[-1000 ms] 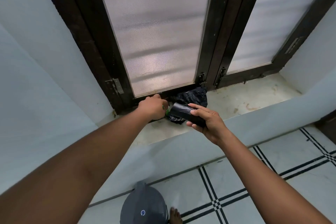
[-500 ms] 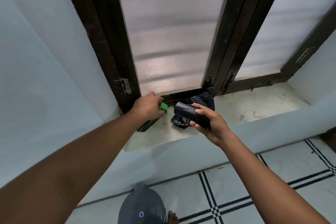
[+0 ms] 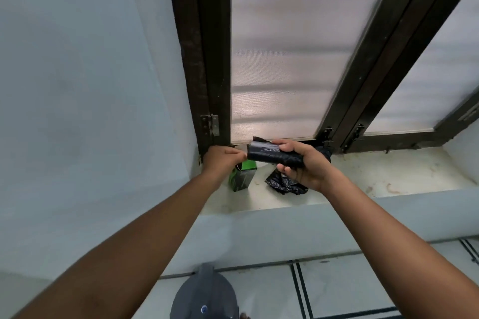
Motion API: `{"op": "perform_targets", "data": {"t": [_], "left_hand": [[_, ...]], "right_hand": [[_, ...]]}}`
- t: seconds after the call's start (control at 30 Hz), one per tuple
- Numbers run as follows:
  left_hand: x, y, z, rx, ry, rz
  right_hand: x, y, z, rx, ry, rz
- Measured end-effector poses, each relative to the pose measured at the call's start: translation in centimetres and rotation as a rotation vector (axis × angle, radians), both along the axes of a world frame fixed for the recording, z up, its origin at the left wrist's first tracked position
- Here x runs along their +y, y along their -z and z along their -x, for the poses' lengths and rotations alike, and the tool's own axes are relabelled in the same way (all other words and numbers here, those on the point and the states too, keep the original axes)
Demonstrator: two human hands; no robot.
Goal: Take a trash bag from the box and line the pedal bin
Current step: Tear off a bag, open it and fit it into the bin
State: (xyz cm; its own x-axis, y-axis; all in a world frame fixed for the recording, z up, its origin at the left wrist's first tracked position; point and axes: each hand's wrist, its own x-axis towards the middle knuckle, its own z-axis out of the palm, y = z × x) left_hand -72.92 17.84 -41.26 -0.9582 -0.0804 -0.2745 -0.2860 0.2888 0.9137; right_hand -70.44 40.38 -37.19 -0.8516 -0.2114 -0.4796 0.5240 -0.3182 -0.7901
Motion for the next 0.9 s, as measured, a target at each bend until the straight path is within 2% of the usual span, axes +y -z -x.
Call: {"op": "perform_targets", "data": {"t": [0.1, 0.2, 0.37, 0.67, 0.9], "left_hand": [[-0.7, -0.4, -0.5, -0.043, 0.069, -0.085], [-1.4, 0.1, -1.1, -0.014, 0.164, -0.053], [-1.5, 1.6, -1.3, 0.087, 0.113, 0.005], [-1.7, 1.5, -1.8, 0.246, 0.169, 0.298], [-1.0, 1.6, -1.8, 0.220, 0.091, 0.193]], "right_hand": [[-0.1, -0.6, 0.7, 0.012, -0.043, -0.030], [-0.4, -0.7, 1.2, 0.017, -0.118, -0.090], [-0.9, -0.7, 2.0, 0.045, -0.199, -0.250], [-3.1, -4.6, 4.4, 0.213, -0.475, -0.694], [-5.7, -6.1, 6.1, 0.228, -0.617, -0.993]]}}
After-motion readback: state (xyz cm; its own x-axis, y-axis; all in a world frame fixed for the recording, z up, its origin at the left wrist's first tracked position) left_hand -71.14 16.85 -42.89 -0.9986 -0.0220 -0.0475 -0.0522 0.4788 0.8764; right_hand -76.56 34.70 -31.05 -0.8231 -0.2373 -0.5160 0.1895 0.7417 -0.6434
